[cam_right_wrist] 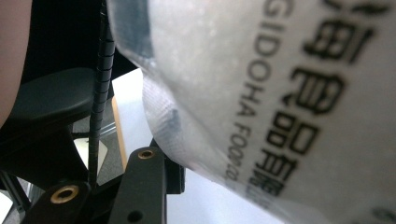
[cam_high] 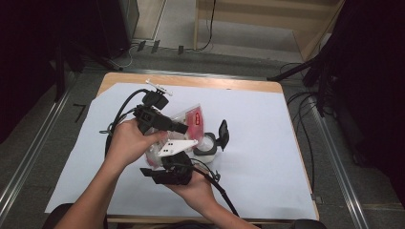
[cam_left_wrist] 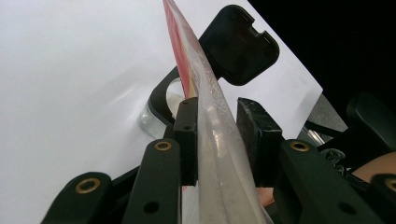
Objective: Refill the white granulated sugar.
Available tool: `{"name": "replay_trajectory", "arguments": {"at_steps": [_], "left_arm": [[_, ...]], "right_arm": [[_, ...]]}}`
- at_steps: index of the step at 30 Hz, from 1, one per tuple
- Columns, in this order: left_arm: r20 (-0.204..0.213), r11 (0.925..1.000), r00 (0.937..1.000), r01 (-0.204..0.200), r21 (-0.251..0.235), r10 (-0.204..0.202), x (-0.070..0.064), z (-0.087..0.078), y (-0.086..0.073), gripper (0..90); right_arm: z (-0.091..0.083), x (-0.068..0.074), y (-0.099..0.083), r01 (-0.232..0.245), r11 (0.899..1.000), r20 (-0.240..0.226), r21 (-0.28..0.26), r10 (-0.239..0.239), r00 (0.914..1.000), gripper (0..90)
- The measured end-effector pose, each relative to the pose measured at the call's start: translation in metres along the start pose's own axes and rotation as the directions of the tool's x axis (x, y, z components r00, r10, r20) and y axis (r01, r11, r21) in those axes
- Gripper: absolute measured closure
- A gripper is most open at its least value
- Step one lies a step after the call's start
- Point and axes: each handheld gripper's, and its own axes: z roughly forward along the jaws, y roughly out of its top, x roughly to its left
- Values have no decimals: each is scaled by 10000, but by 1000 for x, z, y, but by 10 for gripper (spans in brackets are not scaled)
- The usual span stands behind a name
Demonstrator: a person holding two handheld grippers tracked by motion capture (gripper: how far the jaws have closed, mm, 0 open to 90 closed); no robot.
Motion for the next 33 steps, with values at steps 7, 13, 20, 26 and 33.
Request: {"name": "replay_trajectory", "arguments": {"at_steps": [7,13,20,26,33], "left_arm": [[11,10000,10000,32,-62,-32,1,1,0,707],[-69,10000,10000,-11,-62,11,0,2,0,708],[0,10000,10000,41,-25,-41,1,1,0,707],[-21,10000,10000,50,-70,-50,2,2,1,707],[-18,10000,10000,20,-33,-20,2,1,1,709]], "right_arm": [[0,-1,0,19,10000,-3,44,-19,10000,635],[0,-2,0,75,9999,-52,84,-74,10000,635],[-1,-2,0,53,9999,-60,110,-53,10000,635],[0,-3,1,79,9999,-46,132,-79,10000,635],[0,-3,1,40,9999,-79,141,-39,10000,635]]}}
